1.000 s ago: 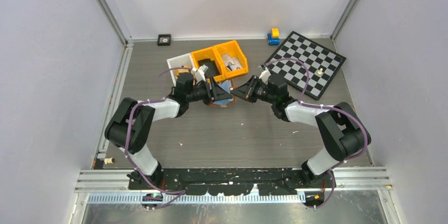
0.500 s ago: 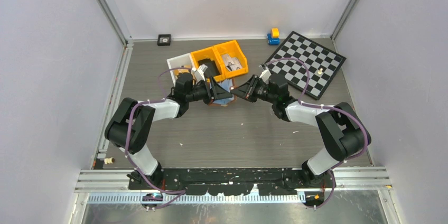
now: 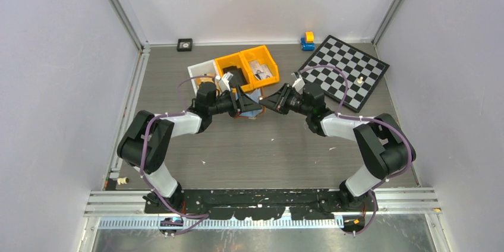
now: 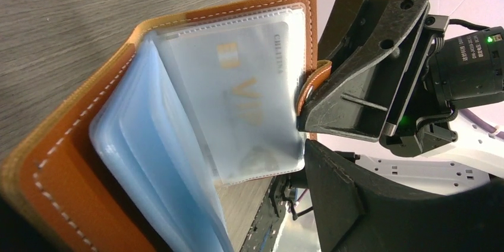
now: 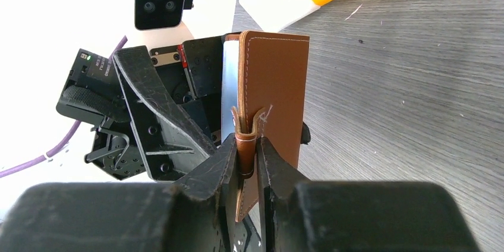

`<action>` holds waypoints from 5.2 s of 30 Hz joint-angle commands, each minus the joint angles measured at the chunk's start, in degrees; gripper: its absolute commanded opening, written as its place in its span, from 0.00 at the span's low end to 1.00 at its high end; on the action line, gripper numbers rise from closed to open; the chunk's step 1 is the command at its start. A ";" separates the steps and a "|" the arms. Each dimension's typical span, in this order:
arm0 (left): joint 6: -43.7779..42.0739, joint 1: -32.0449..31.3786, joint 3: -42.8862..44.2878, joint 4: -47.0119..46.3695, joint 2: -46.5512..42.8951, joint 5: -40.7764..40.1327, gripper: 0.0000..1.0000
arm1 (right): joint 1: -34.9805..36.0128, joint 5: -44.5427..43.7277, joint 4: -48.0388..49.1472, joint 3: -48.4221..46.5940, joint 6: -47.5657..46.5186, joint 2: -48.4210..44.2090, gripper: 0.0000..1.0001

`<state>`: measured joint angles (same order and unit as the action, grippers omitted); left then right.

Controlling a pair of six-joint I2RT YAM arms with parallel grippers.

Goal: Take the credit cards out of the card holder
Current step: Remove the credit card from the card holder.

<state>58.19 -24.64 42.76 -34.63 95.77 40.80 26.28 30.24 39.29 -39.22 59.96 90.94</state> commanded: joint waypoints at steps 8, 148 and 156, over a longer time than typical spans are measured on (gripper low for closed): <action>1.17 0.17 -0.53 -5.97 -2.92 2.24 0.75 | -0.91 0.74 2.93 -0.66 1.26 0.71 0.25; 3.84 4.78 -2.55 -4.94 -2.48 1.21 0.44 | 0.71 -6.41 -6.08 1.70 -8.10 -13.86 0.01; 4.76 5.24 -4.59 -9.19 -4.80 1.13 0.60 | -1.14 -4.14 -1.31 2.98 -4.54 -12.57 0.00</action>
<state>62.65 -20.01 39.00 -38.33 94.43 41.19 26.11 24.99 31.40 -36.45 53.23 79.11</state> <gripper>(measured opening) 0.568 0.148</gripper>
